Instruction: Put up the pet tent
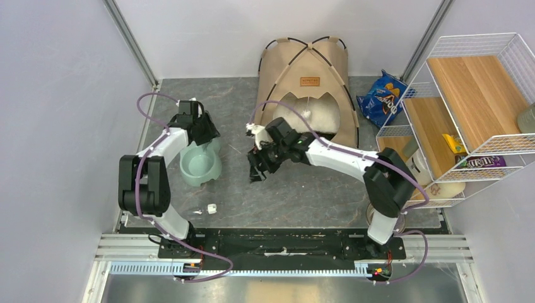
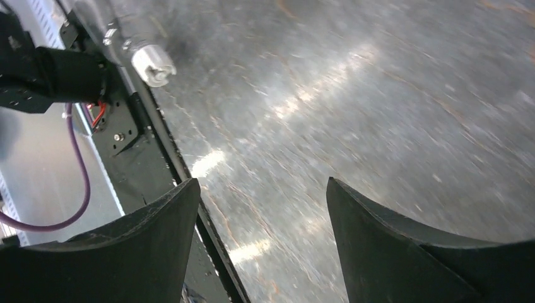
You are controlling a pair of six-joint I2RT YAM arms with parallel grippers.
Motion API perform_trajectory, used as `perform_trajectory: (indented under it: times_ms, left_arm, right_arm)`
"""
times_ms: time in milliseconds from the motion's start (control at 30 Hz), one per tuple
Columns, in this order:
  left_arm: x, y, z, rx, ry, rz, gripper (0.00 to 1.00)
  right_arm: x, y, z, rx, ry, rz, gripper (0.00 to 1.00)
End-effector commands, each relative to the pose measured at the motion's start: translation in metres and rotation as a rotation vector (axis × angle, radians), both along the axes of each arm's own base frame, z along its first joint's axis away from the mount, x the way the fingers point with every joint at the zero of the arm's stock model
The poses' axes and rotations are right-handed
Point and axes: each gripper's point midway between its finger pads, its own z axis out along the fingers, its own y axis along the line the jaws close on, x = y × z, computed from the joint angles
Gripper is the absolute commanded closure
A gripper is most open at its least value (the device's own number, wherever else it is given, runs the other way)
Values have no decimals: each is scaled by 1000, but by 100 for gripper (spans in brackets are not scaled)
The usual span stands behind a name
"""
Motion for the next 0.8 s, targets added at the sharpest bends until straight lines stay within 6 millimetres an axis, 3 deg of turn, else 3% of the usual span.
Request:
perform_trajectory:
  times_ms: [0, 133, 300, 400, 533, 767]
  left_arm:
    - [-3, 10, 62, 55, -109, 13, 43]
    - [-22, 29, 97, 122, -156, 90, 39]
    - [-51, 61, 148, 220, -239, 228, 36]
    - [-69, 70, 173, 241, -288, 269, 35]
    - [-90, 71, 189, 224, -320, 295, 34]
    - [-110, 70, 195, 206, -324, 294, 34]
  right_arm:
    - [-21, 56, 24, 124, -96, 208, 18]
    - [-41, 85, 17, 133, -123, 303, 13]
    - [-64, 117, 6, 164, -100, 391, 12]
    - [-78, 134, -3, 180, -74, 447, 13]
    - [-90, 148, -17, 177, -61, 509, 13]
    - [-88, 168, -42, 161, -60, 534, 12]
